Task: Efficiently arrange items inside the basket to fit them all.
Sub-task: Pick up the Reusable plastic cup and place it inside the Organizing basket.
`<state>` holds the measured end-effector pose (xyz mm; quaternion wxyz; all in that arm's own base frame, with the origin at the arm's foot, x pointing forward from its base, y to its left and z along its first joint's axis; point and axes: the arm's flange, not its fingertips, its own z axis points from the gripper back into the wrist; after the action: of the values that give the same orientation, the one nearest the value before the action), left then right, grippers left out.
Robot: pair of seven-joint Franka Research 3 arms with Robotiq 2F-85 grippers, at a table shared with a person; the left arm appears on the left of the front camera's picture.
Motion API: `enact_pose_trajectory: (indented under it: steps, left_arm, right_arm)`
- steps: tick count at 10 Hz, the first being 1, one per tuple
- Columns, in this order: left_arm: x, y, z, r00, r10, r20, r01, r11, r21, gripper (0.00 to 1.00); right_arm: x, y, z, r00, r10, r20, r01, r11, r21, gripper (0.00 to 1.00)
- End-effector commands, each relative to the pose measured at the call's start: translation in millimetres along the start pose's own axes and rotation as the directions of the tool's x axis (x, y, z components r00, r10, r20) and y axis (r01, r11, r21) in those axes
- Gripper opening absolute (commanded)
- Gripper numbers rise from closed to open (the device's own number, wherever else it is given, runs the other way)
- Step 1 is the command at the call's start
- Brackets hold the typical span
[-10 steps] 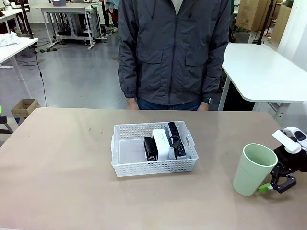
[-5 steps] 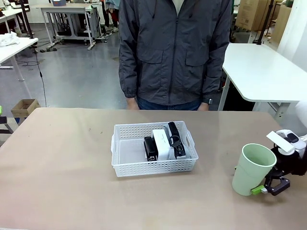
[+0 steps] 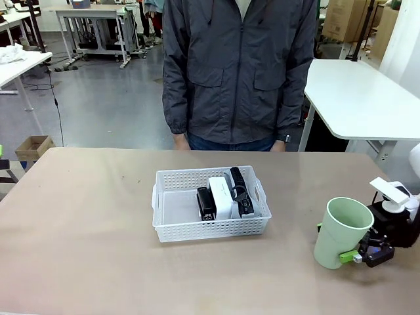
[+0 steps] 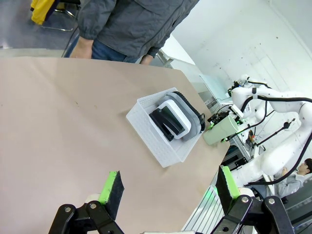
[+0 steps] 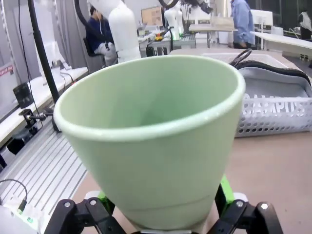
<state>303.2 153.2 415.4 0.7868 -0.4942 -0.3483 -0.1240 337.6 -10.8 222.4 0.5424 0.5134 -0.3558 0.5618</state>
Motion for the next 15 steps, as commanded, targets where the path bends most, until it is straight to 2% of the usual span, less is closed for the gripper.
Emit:
enact_pose_trajectory:
  steps: [1,6,12,13,14,15]
  left_arm:
    - [2.8,-3.2,-0.3,1.0,0.002,0.015,-0.002,1.0,-0.012,1.0]
    - [2.8,-3.2,-0.3,1.0,0.002,0.015,-0.002,1.0,-0.012,1.0]
    - [2.8,-3.2,-0.3,1.0,0.002,0.015,-0.002,1.0,-0.012,1.0]
    - [2.8,-3.2,-0.3,1.0,0.002,0.015,-0.002,1.0,-0.012,1.0]
    - [2.8,-3.2,-0.3,1.0,0.002,0.015,-0.002,1.0,-0.012,1.0]
    - [2.8,-3.2,-0.3,1.0,0.002,0.015,-0.002,1.0,-0.012,1.0]
  right_arm:
    - [-13.4,35.8,-14.2,0.998,0.011,0.067,-0.008,0.998,-0.055,1.0]
    - [-7.5,41.8,-10.9,0.99,-0.006,0.138,0.023,0.993,-0.118,1.0]
    - [4.2,54.9,-11.0,0.99,0.051,0.133,-0.04,0.996,-0.079,1.0]
    - [3.7,58.2,-11.0,0.99,0.088,0.113,-0.082,0.995,-0.056,1.0]
    - [3.3,60.6,-9.6,0.99,0.111,0.089,-0.11,0.994,-0.016,0.42]
    - [4.4,61.6,-8.2,0.99,0.112,0.091,-0.111,0.994,-0.013,0.42]
